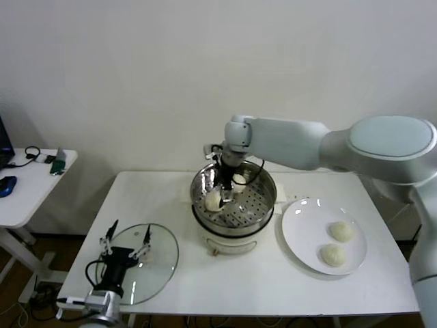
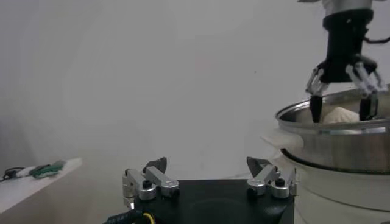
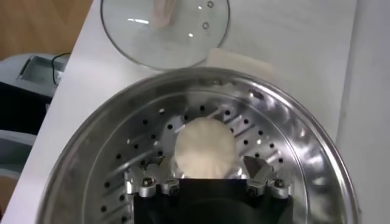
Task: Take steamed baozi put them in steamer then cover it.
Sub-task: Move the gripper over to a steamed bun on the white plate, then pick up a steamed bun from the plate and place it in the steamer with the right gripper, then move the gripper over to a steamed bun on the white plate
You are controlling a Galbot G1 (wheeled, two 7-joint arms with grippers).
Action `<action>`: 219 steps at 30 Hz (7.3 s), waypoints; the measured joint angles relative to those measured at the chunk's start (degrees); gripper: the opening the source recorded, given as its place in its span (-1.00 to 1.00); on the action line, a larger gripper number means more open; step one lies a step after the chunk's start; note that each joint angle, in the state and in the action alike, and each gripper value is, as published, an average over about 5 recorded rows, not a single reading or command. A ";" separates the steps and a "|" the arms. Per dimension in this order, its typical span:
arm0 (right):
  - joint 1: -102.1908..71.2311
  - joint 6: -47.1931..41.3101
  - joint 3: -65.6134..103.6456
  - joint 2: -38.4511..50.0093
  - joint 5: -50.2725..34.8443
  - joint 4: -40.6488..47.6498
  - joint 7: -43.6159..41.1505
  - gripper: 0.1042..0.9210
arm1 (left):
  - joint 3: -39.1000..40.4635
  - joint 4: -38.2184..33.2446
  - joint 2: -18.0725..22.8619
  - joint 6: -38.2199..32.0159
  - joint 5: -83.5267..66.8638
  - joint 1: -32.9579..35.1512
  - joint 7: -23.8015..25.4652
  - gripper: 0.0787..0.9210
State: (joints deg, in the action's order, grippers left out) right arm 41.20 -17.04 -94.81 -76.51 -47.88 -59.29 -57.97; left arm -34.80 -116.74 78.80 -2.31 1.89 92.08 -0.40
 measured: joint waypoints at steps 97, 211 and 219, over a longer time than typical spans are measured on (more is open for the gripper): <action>7.47 27.76 2.70 27.21 34.81 -15.25 -9.34 0.47 | -0.41 -0.51 1.05 0.27 2.74 3.02 -0.13 0.77; -37.91 10.77 39.39 36.65 53.91 5.43 -3.75 0.76 | -0.51 0.96 0.27 0.91 3.37 3.77 -0.41 0.77; -38.75 11.51 40.97 34.47 54.56 8.09 -4.07 0.74 | -0.53 0.95 0.28 0.88 3.54 3.78 -0.42 0.77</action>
State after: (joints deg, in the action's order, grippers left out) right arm 2.45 -5.54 -53.84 -42.04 6.68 -51.21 -62.04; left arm -35.33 -115.79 79.07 -1.43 5.43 95.87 -0.82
